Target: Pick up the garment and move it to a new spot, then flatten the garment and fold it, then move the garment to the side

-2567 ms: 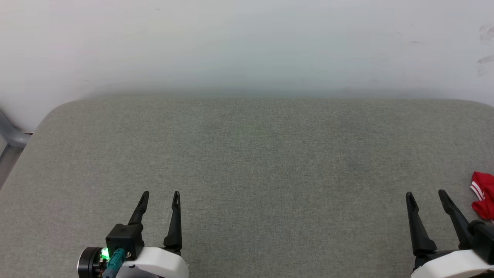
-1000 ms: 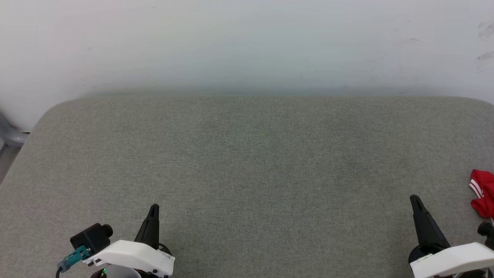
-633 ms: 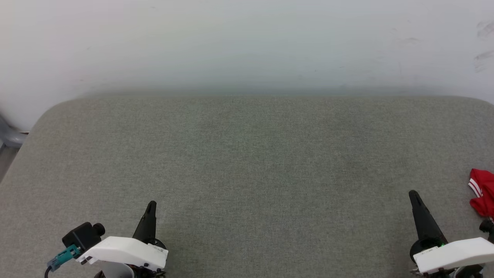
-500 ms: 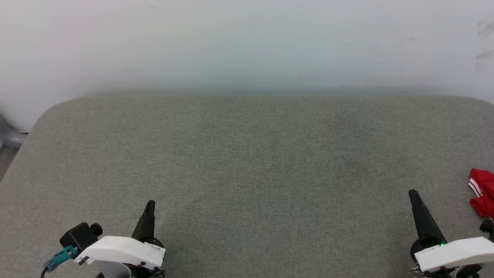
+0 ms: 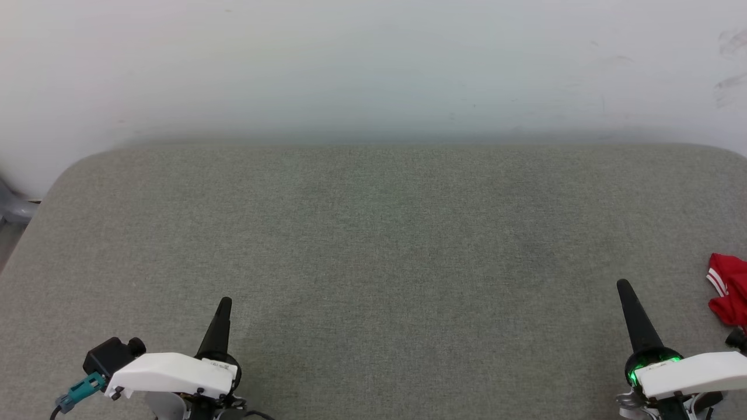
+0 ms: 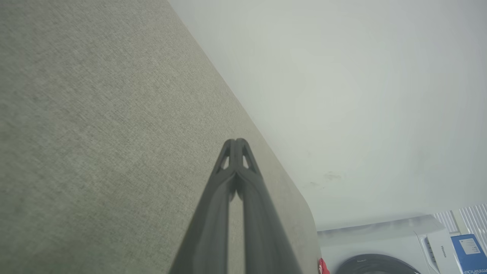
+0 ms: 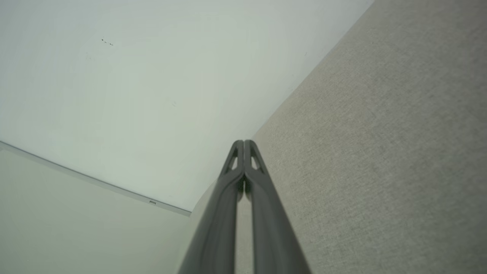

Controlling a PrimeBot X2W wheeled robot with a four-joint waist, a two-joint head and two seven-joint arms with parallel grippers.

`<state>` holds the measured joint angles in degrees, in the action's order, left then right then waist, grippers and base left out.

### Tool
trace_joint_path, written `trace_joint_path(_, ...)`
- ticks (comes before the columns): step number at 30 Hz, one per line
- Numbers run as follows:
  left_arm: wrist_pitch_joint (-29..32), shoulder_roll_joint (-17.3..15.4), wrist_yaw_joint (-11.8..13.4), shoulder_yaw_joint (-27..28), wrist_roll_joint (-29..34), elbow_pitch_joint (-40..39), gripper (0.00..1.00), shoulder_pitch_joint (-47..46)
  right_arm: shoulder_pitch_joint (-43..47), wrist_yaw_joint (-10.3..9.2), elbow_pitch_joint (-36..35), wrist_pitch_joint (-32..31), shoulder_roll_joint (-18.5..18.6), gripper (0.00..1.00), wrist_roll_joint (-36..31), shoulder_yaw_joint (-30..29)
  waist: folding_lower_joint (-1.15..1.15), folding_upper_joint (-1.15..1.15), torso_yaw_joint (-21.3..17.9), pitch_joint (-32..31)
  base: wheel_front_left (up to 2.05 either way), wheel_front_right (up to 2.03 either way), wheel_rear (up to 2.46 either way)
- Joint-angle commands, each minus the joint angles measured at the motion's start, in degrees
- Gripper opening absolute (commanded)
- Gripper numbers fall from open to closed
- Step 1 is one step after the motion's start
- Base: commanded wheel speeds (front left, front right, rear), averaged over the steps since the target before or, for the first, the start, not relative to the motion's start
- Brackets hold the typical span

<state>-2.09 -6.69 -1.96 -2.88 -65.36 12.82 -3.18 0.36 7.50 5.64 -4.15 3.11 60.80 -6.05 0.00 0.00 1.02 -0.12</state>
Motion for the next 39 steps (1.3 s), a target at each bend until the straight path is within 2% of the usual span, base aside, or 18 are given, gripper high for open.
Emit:
trace_joint_path(1,0.5,0.2,-0.5,0.8,-1.6,-0.3,0.00,-1.6,-1.5,0.00,0.1,-0.3,0.2,0.00,2.0,0.0,0.00,0.00,0.0,0.0,0.00,0.00,0.00)
trace_joint_path(18,3.4,1.3,-2.4,3.8,-11.0,0.3,0.00,-2.3,-3.5,-0.01,3.1,-1.0,0.1,0.00,12.8,-0.1,0.00,0.00,-0.3,0.1,0.00,0.00,0.00)
trace_joint_path(39,6.0,2.5,-4.1,6.5,-19.4,0.8,0.00,-2.8,-5.3,-0.01,5.9,-1.6,0.0,0.00,22.5,-0.2,0.00,0.00,-0.6,0.2,0.00,0.00,0.00)
